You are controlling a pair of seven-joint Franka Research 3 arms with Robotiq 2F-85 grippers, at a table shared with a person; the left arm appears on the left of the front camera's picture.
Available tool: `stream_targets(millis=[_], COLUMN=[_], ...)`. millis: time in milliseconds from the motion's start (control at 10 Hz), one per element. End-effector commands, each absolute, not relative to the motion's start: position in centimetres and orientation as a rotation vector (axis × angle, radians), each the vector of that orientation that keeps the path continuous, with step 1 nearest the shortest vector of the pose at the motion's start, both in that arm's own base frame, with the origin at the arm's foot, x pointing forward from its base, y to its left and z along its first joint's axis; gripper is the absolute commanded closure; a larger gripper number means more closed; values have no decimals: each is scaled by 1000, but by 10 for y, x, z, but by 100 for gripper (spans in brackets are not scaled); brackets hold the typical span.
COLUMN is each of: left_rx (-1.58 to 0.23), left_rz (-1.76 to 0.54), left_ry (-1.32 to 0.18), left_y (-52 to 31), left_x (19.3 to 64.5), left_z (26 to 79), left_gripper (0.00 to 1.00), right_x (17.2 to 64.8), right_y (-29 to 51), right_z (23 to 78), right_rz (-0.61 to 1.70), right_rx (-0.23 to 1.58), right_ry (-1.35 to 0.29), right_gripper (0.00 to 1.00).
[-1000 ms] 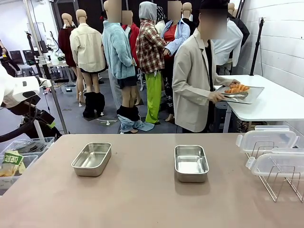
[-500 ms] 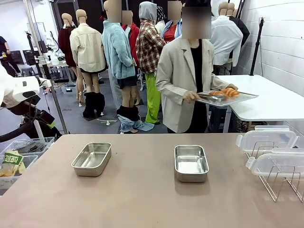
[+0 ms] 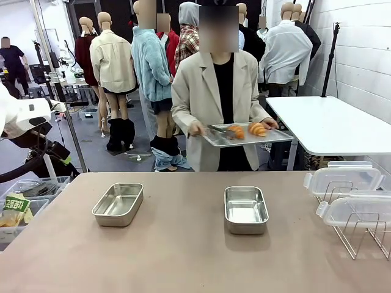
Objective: Place the bread in airtight containers.
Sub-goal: Lift both Airtight Container.
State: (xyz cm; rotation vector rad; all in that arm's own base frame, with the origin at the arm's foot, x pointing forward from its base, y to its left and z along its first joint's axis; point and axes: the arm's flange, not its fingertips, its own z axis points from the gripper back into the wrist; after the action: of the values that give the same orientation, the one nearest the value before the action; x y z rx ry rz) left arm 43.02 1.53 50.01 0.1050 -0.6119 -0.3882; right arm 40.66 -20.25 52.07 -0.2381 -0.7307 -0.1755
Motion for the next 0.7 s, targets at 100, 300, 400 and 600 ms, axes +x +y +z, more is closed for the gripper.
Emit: stream_targets(millis=[100, 300, 400, 600], left_rx=[107, 107, 107, 107], left_rz=[-386, -386, -386, -386], left_ry=[-621, -621, -621, -621], left_y=[16, 16, 16, 16], left_x=[431, 431, 431, 431], left_z=[501, 501, 501, 501], left_gripper=[0, 0, 0, 0], right_x=[405, 405, 405, 405], right_y=[-199, -199, -199, -199], right_z=[517, 517, 517, 517], right_rz=[-170, -170, -170, -170], right_rx=[-243, -243, -243, -243], right_ry=[-722, -722, -722, -722], right_gripper=[0, 0, 0, 0])
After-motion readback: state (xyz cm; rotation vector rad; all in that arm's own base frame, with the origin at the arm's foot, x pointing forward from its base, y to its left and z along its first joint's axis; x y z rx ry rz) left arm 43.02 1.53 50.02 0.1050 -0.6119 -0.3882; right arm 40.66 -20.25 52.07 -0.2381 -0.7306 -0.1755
